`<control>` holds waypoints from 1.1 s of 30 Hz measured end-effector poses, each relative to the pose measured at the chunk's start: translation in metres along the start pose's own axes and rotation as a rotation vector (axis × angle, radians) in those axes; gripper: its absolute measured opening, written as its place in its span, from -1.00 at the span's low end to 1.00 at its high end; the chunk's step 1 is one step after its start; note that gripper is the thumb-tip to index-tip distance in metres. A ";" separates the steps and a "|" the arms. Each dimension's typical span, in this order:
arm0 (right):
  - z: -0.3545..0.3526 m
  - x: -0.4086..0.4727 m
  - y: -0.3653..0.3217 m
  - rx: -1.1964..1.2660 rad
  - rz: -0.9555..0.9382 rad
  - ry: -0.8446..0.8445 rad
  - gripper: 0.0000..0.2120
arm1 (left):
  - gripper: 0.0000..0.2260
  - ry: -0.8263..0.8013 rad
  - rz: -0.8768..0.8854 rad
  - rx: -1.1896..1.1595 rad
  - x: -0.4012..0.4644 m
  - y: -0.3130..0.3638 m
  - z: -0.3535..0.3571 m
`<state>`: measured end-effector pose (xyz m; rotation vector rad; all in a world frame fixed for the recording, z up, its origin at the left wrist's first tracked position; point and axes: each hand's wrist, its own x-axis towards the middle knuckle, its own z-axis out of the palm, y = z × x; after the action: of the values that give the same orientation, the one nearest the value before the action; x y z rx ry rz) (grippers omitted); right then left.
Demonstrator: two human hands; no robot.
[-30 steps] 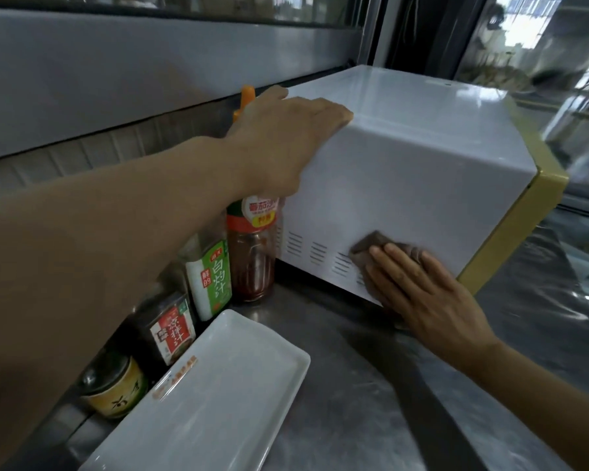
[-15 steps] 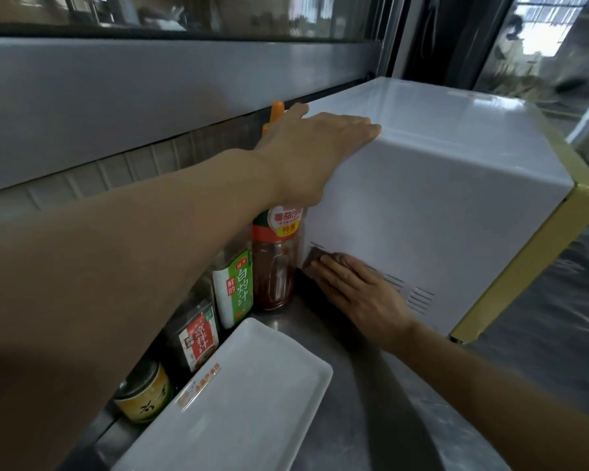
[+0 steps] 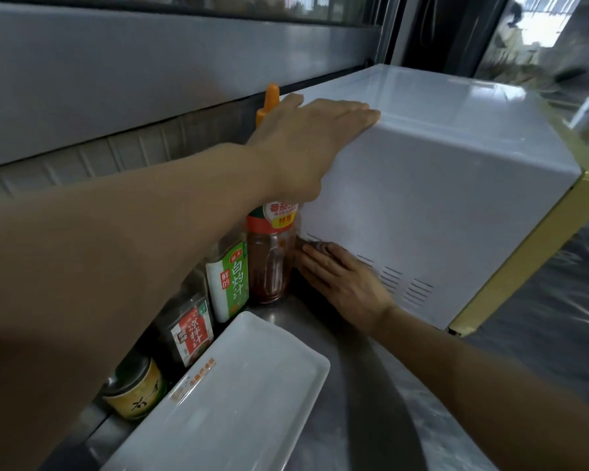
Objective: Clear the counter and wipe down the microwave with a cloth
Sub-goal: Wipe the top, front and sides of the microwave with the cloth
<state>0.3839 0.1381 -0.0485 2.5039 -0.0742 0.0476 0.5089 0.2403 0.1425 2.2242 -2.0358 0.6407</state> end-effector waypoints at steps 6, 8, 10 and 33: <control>0.019 -0.097 0.021 -0.134 -0.040 -0.015 -0.35 | -0.17 -0.003 -0.015 -0.035 -0.001 0.003 -0.004; 0.017 -0.124 0.028 -0.149 -0.013 -0.049 -0.30 | -0.18 -0.005 -0.021 -0.038 -0.001 0.003 -0.005; 0.012 -0.132 0.031 -0.086 -0.024 -0.073 -0.22 | -0.19 -0.002 -0.025 -0.037 -0.002 0.004 -0.004; -0.035 -0.159 0.071 -0.235 0.157 0.069 -0.33 | -0.22 0.015 -0.181 -0.110 0.001 0.032 -0.011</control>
<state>0.2202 0.1082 0.0136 2.2549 -0.2341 0.1795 0.4751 0.2386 0.1456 2.2965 -1.7889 0.5141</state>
